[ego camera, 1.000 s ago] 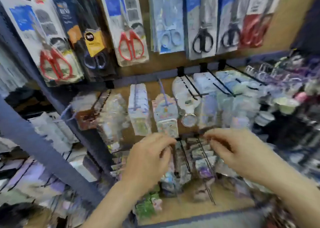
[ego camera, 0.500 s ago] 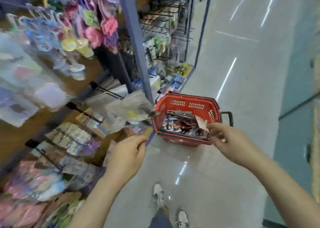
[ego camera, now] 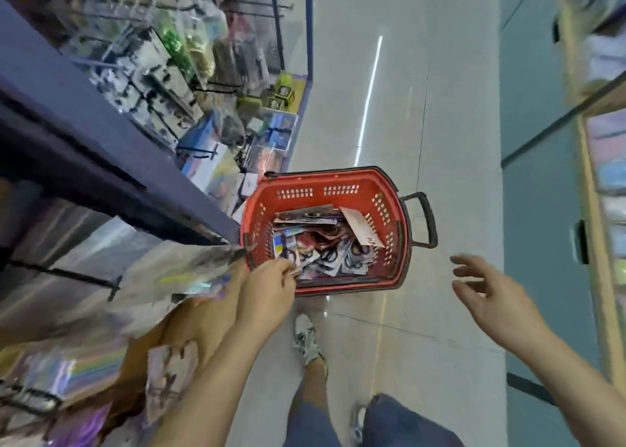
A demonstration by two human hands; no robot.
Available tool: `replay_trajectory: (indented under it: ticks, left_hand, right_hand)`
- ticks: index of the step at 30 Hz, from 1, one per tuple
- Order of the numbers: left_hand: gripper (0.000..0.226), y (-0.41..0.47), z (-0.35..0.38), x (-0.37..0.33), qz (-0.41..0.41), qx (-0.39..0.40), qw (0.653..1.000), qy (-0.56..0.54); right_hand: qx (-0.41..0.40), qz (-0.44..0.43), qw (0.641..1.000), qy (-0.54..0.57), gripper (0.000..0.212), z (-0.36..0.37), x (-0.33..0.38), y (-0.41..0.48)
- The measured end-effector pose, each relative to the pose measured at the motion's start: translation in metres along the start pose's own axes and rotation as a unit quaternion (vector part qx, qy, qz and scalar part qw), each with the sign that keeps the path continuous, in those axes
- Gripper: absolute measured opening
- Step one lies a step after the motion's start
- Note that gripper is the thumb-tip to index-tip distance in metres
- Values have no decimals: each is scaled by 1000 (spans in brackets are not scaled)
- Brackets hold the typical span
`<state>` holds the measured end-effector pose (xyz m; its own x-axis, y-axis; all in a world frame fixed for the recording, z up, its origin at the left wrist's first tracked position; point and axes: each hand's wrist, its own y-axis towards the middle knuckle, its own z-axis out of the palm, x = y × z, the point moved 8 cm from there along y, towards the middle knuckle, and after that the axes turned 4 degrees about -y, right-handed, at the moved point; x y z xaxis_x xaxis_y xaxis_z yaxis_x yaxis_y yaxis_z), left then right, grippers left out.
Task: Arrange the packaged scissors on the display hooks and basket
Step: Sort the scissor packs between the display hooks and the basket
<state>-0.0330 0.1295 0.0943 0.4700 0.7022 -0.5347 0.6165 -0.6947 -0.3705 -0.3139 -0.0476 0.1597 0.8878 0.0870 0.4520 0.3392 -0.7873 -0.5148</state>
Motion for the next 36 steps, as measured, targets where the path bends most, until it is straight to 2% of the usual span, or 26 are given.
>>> replay_trajectory:
  ticks: [2, 4, 6, 9, 12, 13, 15, 17, 20, 22, 23, 27, 29, 32, 34, 36]
  left_hand:
    - [30, 34, 26, 15, -16, 32, 999, -3]
    - [33, 67, 57, 33, -36, 65, 997, -5]
    - [35, 103, 94, 58, -61, 86, 994, -15]
    - [35, 155, 154, 96, -105, 96, 988, -52]
    - [37, 204, 214, 128, -142, 103, 982, -74]
    - [39, 219, 233, 137, -149, 105, 980, -75]
    - [47, 247, 264, 157, -151, 96, 982, -66]
    - [58, 277, 274, 168, -103, 33, 994, 9]
    - [67, 317, 273, 171, -9, -35, 988, 149]
    - [65, 342, 280, 180, 13, -11, 974, 227]
    - [65, 352, 286, 184, 16, 10, 966, 258]
    - [67, 377, 304, 191, 29, 67, 941, 331]
    - [55, 382, 302, 186, 43, 77, 935, 345]
    - [35, 375, 290, 170, 73, 79, 929, 354]
    - [28, 358, 277, 161, 81, 88, 940, 318]
    - [25, 338, 256, 158, 48, 75, 972, 217]
  right_hand:
    - [7, 31, 998, 46, 30, 29, -3, 32]
    - [15, 81, 984, 158, 25, 67, -10, 68]
    - [20, 156, 943, 293, 20, 114, -23, 109]
    - [49, 268, 860, 432, 22, 202, -41, 177]
    - [116, 323, 806, 483, 19, 294, -46, 245]
    - [133, 336, 793, 491, 23, 322, -49, 266]
    - [153, 352, 779, 495, 46, 369, -55, 303]
    - [164, 359, 778, 488, 60, 406, -67, 337]
    - [178, 353, 767, 505, 55, 448, -76, 380]
    - [169, 344, 761, 523, 51, 467, -74, 403]
    - [154, 341, 758, 534, 55, 477, -74, 414]
    - [84, 328, 720, 605, 92, 507, -79, 443]
    - [32, 330, 729, 599, 86, 498, -81, 440]
    - [-10, 345, 772, 533, 70, 466, -83, 416]
    - [-2, 338, 803, 491, 63, 442, -85, 394]
    - [52, 323, 834, 444, 63, 420, -82, 367]
